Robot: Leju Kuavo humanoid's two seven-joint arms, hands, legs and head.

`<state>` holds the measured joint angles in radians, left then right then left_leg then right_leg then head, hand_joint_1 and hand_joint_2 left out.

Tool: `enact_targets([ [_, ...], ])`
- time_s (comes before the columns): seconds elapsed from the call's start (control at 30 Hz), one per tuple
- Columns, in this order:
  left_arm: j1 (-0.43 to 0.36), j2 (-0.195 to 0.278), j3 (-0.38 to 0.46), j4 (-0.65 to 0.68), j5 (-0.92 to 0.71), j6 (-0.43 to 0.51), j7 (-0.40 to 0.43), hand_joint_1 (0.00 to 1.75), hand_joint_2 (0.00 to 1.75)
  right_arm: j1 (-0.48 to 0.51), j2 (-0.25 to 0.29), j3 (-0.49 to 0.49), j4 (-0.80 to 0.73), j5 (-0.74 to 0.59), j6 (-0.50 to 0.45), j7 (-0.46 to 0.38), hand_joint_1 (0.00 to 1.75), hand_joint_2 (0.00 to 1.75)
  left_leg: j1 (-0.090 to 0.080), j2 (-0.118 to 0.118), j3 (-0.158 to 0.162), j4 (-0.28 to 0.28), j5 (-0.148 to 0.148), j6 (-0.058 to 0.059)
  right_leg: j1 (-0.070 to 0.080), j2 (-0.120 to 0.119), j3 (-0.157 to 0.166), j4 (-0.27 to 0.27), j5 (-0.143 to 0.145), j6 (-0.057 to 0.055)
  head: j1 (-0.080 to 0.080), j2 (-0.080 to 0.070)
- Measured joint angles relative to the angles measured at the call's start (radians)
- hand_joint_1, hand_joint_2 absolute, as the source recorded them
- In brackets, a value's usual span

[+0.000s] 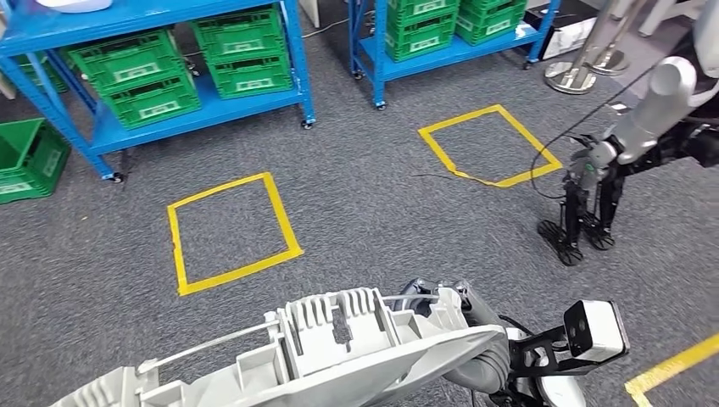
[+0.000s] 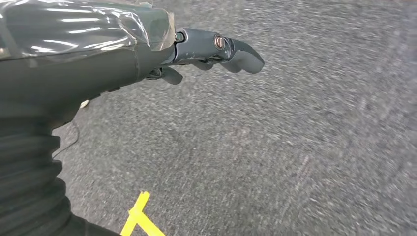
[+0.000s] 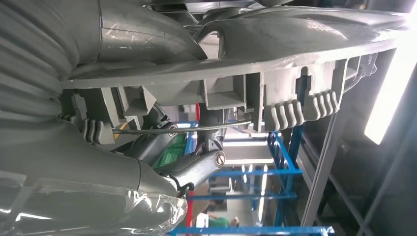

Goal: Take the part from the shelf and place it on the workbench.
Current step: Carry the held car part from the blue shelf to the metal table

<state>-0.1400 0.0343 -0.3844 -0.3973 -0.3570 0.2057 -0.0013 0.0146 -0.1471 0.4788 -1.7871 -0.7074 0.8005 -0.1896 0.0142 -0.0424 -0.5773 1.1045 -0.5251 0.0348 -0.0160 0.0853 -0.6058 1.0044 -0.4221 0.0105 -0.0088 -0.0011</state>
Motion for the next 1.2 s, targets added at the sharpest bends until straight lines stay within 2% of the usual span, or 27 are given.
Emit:
enact_targets([
  [0.07,0.002,0.003,0.003,0.006,0.002,0.003,-0.001,0.00,1.75,-0.005,0.001,0.003,0.000,0.000,0.002,0.000,1.75,1.75,-0.006,-0.034,0.041,-0.086,0.026,0.020,-0.003,0.020,-0.006,0.000,0.007,0.008,-0.001,0.000],
  [0.1,0.004,0.005,0.006,0.009,0.005,0.007,-0.002,0.00,1.75,-0.006,0.001,0.005,0.001,-0.001,0.003,0.000,1.75,1.75,-0.009,-0.035,0.043,-0.094,0.025,0.024,-0.006,0.029,-0.010,-0.001,0.012,0.014,-0.002,0.000],
  [0.17,0.003,0.005,0.011,0.011,0.012,0.016,-0.006,0.00,1.75,-0.008,0.001,0.007,0.000,-0.001,0.004,-0.001,1.75,1.75,-0.011,-0.014,0.047,-0.111,0.038,0.028,-0.008,0.041,-0.017,-0.005,0.020,0.027,-0.006,0.000],
  [0.23,0.002,0.003,0.019,0.012,0.018,0.023,-0.012,0.00,1.75,-0.012,0.000,0.010,-0.001,0.000,0.004,-0.001,1.75,1.75,-0.007,0.010,0.055,-0.140,0.058,0.031,-0.002,0.004,-0.040,0.027,0.002,0.027,-0.004,0.000],
  [0.3,0.004,-0.001,0.023,0.013,0.021,0.027,-0.015,0.00,1.75,-0.019,-0.002,0.012,-0.001,0.000,0.004,-0.001,1.75,1.75,-0.006,0.037,0.054,-0.154,0.069,0.030,0.001,-0.051,-0.093,0.136,-0.054,0.020,0.000,0.000],
  [0.37,0.008,-0.003,0.025,0.016,0.022,0.028,-0.016,0.00,1.75,-0.021,-0.003,0.014,-0.001,0.001,0.004,-0.001,1.75,1.75,-0.007,0.068,0.047,-0.153,0.072,0.027,-0.005,-0.071,-0.139,0.251,-0.101,0.025,0.001,0.000],
  [0.4,0.009,-0.005,0.025,0.018,0.022,0.028,-0.016,0.00,1.75,-0.021,-0.004,0.015,-0.001,0.001,0.004,-0.001,1.75,1.75,-0.008,0.082,0.045,-0.152,0.073,0.025,-0.008,-0.075,-0.139,0.266,-0.106,0.033,0.001,0.000],
  [0.43,0.009,-0.006,0.025,0.019,0.022,0.028,-0.016,0.00,1.75,-0.021,-0.005,0.015,-0.001,0.002,0.004,-0.001,1.75,1.75,-0.007,0.096,0.043,-0.151,0.073,0.022,-0.012,-0.081,-0.116,0.238,-0.096,0.044,0.001,0.000],
  [0.47,0.009,-0.008,0.025,0.019,0.023,0.029,-0.016,0.00,1.75,-0.022,-0.005,0.016,-0.001,0.002,0.004,-0.001,1.75,1.75,-0.007,0.108,0.043,-0.148,0.072,0.019,-0.015,-0.093,-0.072,0.172,-0.076,0.055,0.001,0.000],
  [0.5,0.009,-0.009,0.025,0.019,0.023,0.029,-0.017,0.00,1.75,-0.023,-0.005,0.016,-0.001,0.003,0.004,-0.001,1.75,1.75,-0.008,0.118,0.041,-0.142,0.069,0.013,-0.016,-0.117,-0.025,0.096,-0.060,0.061,0.002,0.000],
  [0.53,0.009,-0.009,0.026,0.019,0.024,0.030,-0.018,0.00,1.75,-0.025,-0.005,0.016,-0.002,0.004,0.004,0.000,1.75,1.75,-0.011,0.128,0.039,-0.134,0.065,0.005,-0.016,-0.135,0.013,0.035,-0.047,0.060,0.001,0.000],
  [0.57,0.009,-0.009,0.028,0.020,0.025,0.032,-0.019,0.00,1.75,-0.026,-0.004,0.016,-0.003,0.006,0.004,0.000,1.75,1.75,-0.013,0.137,0.037,-0.127,0.061,-0.002,-0.014,-0.148,0.036,-0.001,-0.040,0.053,-0.001,0.000],
  [0.6,0.009,-0.009,0.029,0.020,0.027,0.034,-0.019,0.00,1.75,-0.027,-0.004,0.017,-0.004,0.007,0.004,0.001,1.75,1.75,-0.015,0.144,0.036,-0.122,0.059,-0.009,-0.011,-0.151,0.041,-0.012,-0.040,0.043,-0.002,0.000],
  [0.67,0.009,-0.010,0.031,0.020,0.028,0.038,-0.020,0.00,1.75,-0.026,-0.004,0.017,-0.005,0.010,0.002,0.001,1.75,1.75,-0.010,0.156,0.035,-0.117,0.057,-0.017,-0.011,-0.128,0.036,-0.010,-0.033,0.028,-0.004,0.000],
  [0.7,0.009,-0.011,0.031,0.020,0.028,0.039,-0.020,0.00,1.75,-0.026,-0.004,0.017,-0.007,0.011,0.001,0.001,1.75,1.75,-0.006,0.145,0.033,-0.109,0.048,-0.022,-0.012,-0.117,0.034,-0.011,-0.030,0.021,-0.004,0.000],
  [0.73,0.009,-0.011,0.031,0.020,0.028,0.039,-0.020,0.00,1.75,-0.027,-0.004,0.017,-0.008,0.012,0.000,0.000,1.75,1.75,-0.002,0.123,0.024,-0.085,0.027,-0.027,-0.014,-0.107,0.031,-0.012,-0.026,0.015,-0.005,0.000],
  [0.8,0.010,-0.009,0.032,0.021,0.028,0.041,-0.019,0.00,1.75,-0.027,-0.003,0.017,-0.010,0.015,-0.001,-0.002,1.75,1.75,0.003,0.068,-0.020,0.024,-0.045,-0.035,-0.013,-0.086,0.026,-0.012,-0.020,0.006,-0.005,0.000],
  [0.83,0.012,-0.009,0.032,0.022,0.027,0.042,-0.019,0.00,1.75,-0.027,-0.002,0.017,-0.010,0.015,-0.002,-0.003,1.75,1.75,0.003,0.053,-0.051,0.096,-0.081,-0.036,-0.011,-0.075,0.023,-0.012,-0.017,0.002,-0.005,0.000],
  [0.87,0.013,-0.008,0.032,0.022,0.026,0.042,-0.018,0.00,1.75,-0.026,-0.002,0.017,-0.010,0.016,-0.002,-0.004,1.75,1.75,0.003,0.048,-0.076,0.154,-0.103,-0.035,-0.007,-0.062,0.020,-0.012,-0.014,-0.001,-0.005,0.000],
  [0.9,0.014,-0.008,0.032,0.023,0.025,0.042,-0.017,0.00,1.75,-0.024,-0.002,0.017,-0.010,0.017,-0.002,-0.005,1.75,1.75,0.003,0.045,-0.087,0.180,-0.105,-0.031,-0.004,-0.049,0.018,-0.012,-0.012,-0.003,-0.005,0.000],
  [0.93,0.014,-0.008,0.032,0.023,0.024,0.042,-0.017,0.00,1.75,-0.023,-0.002,0.017,-0.010,0.018,-0.002,-0.006,1.75,1.75,0.002,0.043,-0.078,0.165,-0.088,-0.025,-0.001,-0.036,0.016,-0.012,-0.009,-0.004,-0.005,0.000],
  [0.97,0.014,-0.008,0.032,0.023,0.024,0.043,-0.017,0.00,1.75,-0.023,-0.002,0.017,-0.011,0.018,-0.002,-0.006,1.75,1.75,0.000,0.035,-0.050,0.111,-0.054,-0.016,0.002,-0.023,0.017,-0.012,-0.007,-0.004,-0.005,0.000],
  [1.03,0.014,-0.006,0.032,0.023,0.023,0.045,-0.017,0.00,1.75,-0.023,-0.001,0.017,-0.012,0.019,-0.002,-0.007,1.75,1.75,-0.006,-0.001,0.023,-0.030,0.007,0.009,0.006,0.000,0.016,-0.012,-0.001,-0.001,-0.003,0.000],
  [1.07,0.013,-0.004,0.032,0.023,0.023,0.046,-0.017,0.00,1.75,-0.023,0.000,0.017,-0.014,0.020,-0.002,-0.008,1.75,1.75,-0.009,-0.016,0.046,-0.077,0.022,0.019,0.005,0.010,0.013,-0.012,0.003,0.002,-0.004,0.000],
  [1.1,0.012,-0.002,0.032,0.023,0.022,0.047,-0.017,0.00,1.75,-0.023,0.001,0.016,-0.015,0.021,-0.002,-0.009,1.75,1.75,-0.012,-0.023,0.055,-0.099,0.026,0.027,0.002,0.019,0.009,-0.013,0.007,0.007,-0.005,0.000],
  [1.17,0.010,0.000,0.032,0.021,0.021,0.049,-0.017,0.00,1.75,-0.021,0.002,0.016,-0.021,0.021,-0.002,-0.011,1.75,1.75,-0.018,-0.008,0.057,-0.111,0.033,0.035,-0.002,0.036,0.003,-0.018,0.017,0.021,-0.008,0.000],
  [1.2,0.008,0.000,0.032,0.020,0.021,0.050,-0.017,0.00,1.75,-0.018,0.002,0.016,-0.024,0.022,-0.002,-0.012,1.75,1.75,-0.017,0.003,0.061,-0.125,0.042,0.037,-0.001,0.029,-0.003,-0.016,0.019,0.024,-0.008,0.000],
])
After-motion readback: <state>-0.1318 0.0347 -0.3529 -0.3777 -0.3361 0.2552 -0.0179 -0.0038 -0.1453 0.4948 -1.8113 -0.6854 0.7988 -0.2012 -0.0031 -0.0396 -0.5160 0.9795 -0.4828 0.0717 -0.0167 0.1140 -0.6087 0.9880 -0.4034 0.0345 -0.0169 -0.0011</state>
